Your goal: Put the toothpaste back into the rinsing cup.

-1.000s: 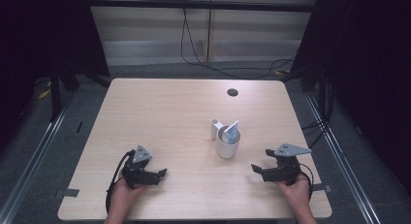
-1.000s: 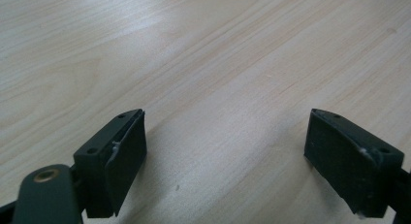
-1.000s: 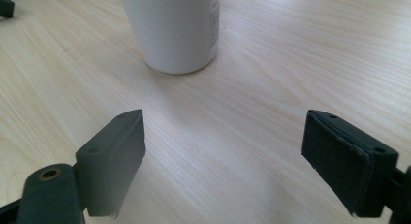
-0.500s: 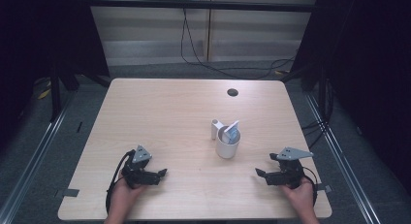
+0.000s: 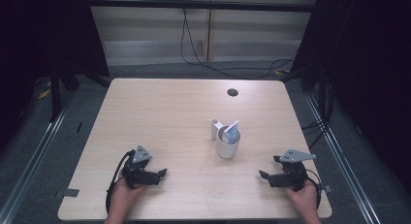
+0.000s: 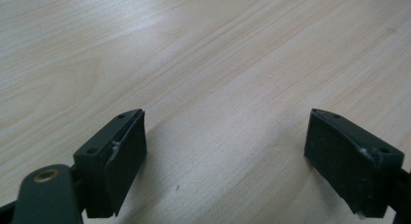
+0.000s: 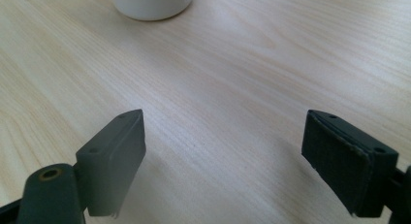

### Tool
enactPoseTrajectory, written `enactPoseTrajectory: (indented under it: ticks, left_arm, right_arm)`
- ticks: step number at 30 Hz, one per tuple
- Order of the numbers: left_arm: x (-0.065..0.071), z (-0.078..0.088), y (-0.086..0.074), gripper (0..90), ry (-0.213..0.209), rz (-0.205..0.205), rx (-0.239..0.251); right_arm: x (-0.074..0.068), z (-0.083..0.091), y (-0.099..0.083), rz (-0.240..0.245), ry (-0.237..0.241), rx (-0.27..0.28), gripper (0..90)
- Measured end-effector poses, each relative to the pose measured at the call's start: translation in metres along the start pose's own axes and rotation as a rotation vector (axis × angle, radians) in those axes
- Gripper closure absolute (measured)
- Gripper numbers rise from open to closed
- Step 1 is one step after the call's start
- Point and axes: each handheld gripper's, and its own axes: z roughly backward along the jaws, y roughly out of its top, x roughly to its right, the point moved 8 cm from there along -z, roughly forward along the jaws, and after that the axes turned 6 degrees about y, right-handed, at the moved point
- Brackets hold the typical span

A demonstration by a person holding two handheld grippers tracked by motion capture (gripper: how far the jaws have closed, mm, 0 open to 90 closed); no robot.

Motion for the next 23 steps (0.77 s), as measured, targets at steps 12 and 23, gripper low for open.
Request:
enactPoseTrajectory:
  ticks: [12,23]
  left_arm:
    - [0.0000,0.0000,0.0000,15.0,0.000,0.000,0.000]
    - [-0.0001,0.0001,-0.0001,15.0,0.002,0.000,-0.001]
  right_arm:
    - [0.0014,-0.0025,-0.0064,-0.004,-0.014,-0.048,15.1]
    - [0.0018,-0.0027,-0.0066,-0.003,-0.008,-0.051,14.3]
